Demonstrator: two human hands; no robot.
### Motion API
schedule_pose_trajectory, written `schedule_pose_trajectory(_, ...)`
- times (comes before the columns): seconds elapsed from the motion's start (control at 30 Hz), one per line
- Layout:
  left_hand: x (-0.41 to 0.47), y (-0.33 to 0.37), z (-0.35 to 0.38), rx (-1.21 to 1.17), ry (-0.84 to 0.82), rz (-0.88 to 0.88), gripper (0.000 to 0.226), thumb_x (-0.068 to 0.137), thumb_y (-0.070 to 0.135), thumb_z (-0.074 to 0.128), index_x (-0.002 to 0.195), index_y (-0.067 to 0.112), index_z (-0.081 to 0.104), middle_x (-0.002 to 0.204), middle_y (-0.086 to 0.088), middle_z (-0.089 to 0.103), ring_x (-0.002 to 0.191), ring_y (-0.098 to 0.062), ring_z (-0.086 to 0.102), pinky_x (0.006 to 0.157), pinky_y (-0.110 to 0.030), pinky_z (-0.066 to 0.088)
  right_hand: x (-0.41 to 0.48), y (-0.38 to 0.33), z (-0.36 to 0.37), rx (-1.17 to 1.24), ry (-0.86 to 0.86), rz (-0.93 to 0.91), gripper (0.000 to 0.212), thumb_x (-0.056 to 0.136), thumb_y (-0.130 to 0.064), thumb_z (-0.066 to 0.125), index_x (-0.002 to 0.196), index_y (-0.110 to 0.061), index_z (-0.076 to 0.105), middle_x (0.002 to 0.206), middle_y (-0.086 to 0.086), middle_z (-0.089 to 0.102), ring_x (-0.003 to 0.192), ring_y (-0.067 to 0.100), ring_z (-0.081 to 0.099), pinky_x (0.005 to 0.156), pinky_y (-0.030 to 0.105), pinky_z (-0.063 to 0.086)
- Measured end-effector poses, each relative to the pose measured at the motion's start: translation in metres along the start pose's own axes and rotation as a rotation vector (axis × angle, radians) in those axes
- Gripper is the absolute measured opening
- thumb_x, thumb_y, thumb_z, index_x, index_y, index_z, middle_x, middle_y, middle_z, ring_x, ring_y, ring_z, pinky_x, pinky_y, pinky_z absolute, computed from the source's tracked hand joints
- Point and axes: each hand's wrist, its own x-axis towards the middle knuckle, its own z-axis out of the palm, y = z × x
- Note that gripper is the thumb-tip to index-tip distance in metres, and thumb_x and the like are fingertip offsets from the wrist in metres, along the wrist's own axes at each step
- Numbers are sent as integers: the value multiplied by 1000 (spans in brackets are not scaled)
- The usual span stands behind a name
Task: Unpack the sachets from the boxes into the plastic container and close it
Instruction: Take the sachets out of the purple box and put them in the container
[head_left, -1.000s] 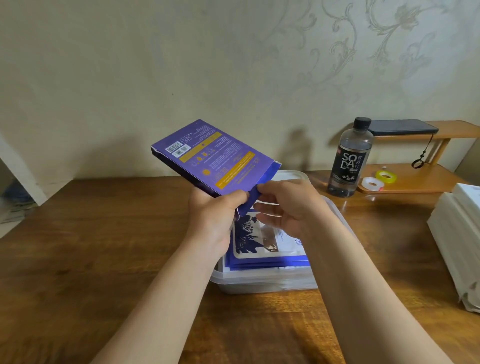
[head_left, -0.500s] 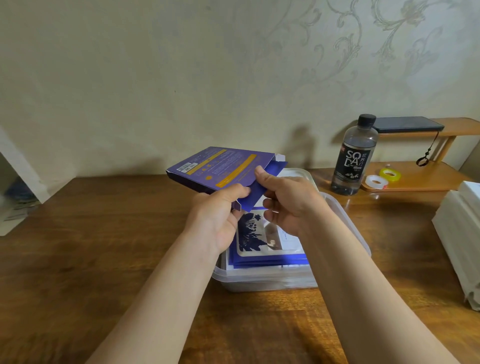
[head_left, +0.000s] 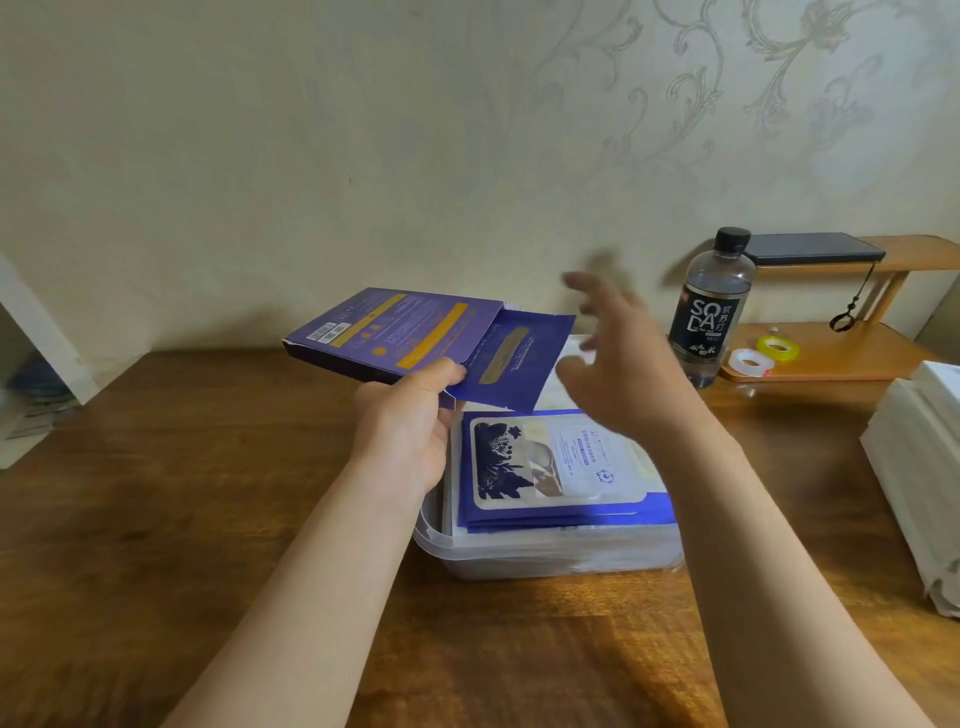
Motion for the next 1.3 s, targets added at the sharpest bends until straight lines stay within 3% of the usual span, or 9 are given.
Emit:
schedule_pose_trajectory(0.13,-2,0,2,-17,27,-19,38,83,-10,73,119,-3,62,92,-13,73,60,-20,75,45,-25,54,-5,-3,13,-260,-78,-303,52,87,-8,67,131,-35,64,161,9,24,147,30,27,107,47,42)
schedule_pose_trajectory(0.3,7,2,0,-48,38,-46,44,81,-12,72,123,-10,60,98,-19,73,66,-25,75,49,-27,57,-2,4,10,-145,-50,-419,19,95,-20,64,108,-22,78,150,11,48,146,28,35,106,56,41)
schedule_pose_trajectory(0.4,11,6,-3,-65,59,-50,39,80,-12,72,118,-12,62,97,-21,69,71,-28,72,53,-27,58,-1,7,0,-105,63,-445,21,94,-26,59,100,-15,76,132,6,64,135,26,51,114,59,29)
schedule_pose_trajectory(0.53,13,15,-10,-97,78,-48,35,81,-11,71,114,-6,62,98,-22,67,70,-30,72,53,-29,58,-4,2,-26,-23,224,-406,21,95,-26,56,81,-16,68,81,-6,67,82,18,61,110,35,21)
schedule_pose_trajectory(0.7,19,9,-15,-19,145,-28,32,81,-5,73,108,0,56,92,-17,72,59,-19,71,49,-25,55,-10,-5,-53,140,187,-195,30,97,-20,58,67,-15,58,59,-5,56,56,14,48,57,29,39)
schedule_pose_trajectory(0.8,21,1,-13,9,190,-18,22,88,1,70,102,4,54,77,-7,63,56,-13,55,52,-27,48,-14,-6,-55,348,92,49,22,97,-16,59,87,1,66,77,24,65,66,32,60,64,45,53)
schedule_pose_trajectory(1.0,17,6,-12,-191,118,214,52,72,-5,74,123,1,63,112,-6,72,96,-22,75,70,-23,60,-22,12,-41,494,-127,488,13,100,-16,58,97,-11,70,92,15,74,84,33,71,75,52,60)
schedule_pose_trajectory(1.1,3,8,-7,-198,102,323,43,78,-15,69,114,7,65,108,-6,72,96,-21,74,75,-29,62,-27,20,-34,568,-134,633,11,100,-13,57,105,-11,67,97,14,74,89,32,72,68,47,62)
schedule_pose_trajectory(1.3,-23,-6,0,-149,36,274,43,79,-15,70,117,4,62,111,-8,72,97,-22,73,75,-30,61,-24,29,-17,234,-77,636,12,96,-13,56,107,-10,60,103,12,69,91,30,68,77,43,61)
